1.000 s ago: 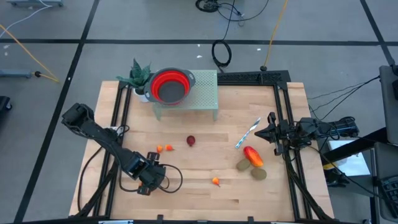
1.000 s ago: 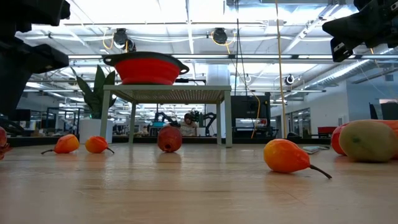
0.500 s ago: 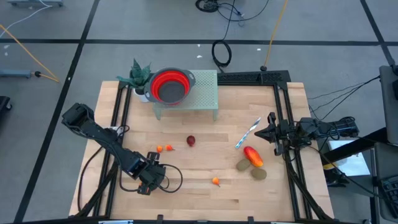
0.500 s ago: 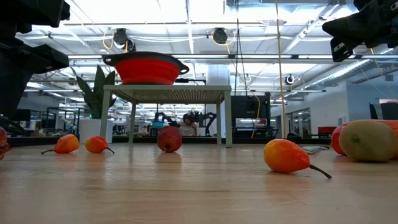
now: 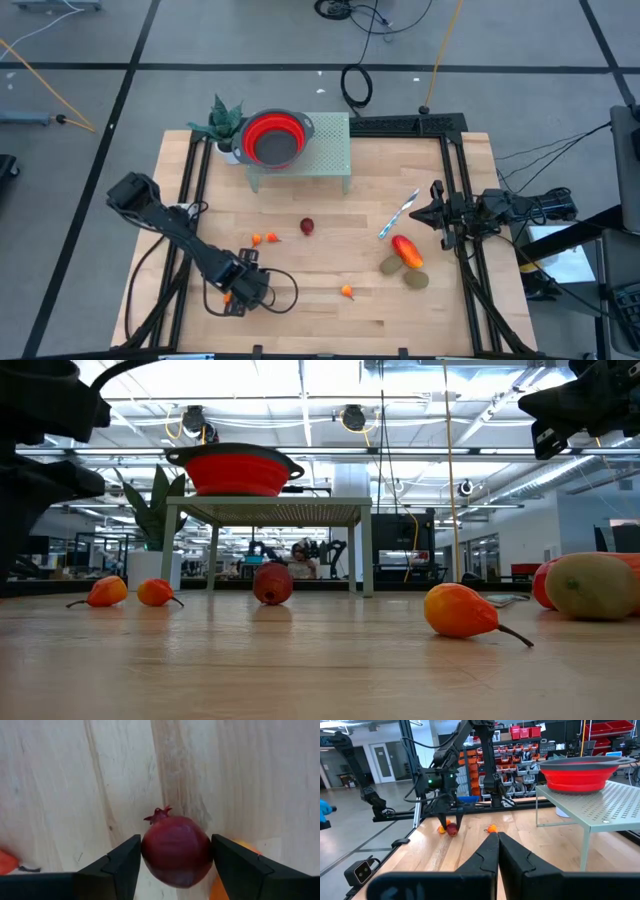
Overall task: Pick & Place Fruit
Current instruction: Put the pomegranate into the red strainer bowl on the shelf
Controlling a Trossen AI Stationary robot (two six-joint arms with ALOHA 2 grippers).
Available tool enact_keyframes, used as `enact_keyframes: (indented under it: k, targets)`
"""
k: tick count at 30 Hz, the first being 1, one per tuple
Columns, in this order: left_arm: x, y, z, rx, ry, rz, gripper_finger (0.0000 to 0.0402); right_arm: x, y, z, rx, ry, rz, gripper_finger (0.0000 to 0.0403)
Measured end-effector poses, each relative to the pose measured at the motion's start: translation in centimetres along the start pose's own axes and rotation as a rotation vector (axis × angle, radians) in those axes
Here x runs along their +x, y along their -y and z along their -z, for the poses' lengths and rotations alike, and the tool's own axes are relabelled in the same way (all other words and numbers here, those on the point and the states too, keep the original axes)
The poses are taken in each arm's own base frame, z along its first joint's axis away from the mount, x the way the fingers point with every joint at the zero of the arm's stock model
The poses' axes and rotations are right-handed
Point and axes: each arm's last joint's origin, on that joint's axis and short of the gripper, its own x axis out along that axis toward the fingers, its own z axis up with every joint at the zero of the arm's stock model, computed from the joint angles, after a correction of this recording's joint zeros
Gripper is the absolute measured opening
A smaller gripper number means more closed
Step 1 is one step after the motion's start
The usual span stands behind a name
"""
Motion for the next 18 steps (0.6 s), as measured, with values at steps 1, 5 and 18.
enact_keyframes:
  k: [1, 5, 18]
  targets:
    - [0.05, -0.01, -0.05, -0.003, 0.006, -0.003, 0.0230, 0.00, 0.00, -0.02, 0.000, 0.002, 0.000, 0.0000]
    - [0.09, -0.03, -0.20, 0.011, 0.032, -0.023, 0.0230, 0.00, -0.01, -0.06, 0.001, 0.006, -0.001, 0.0000]
    - [0.12, -0.08, -0.22, 0.010, 0.034, -0.027, 0.0230, 0.00, -0.01, -0.06, 0.001, 0.006, -0.001, 0.0000]
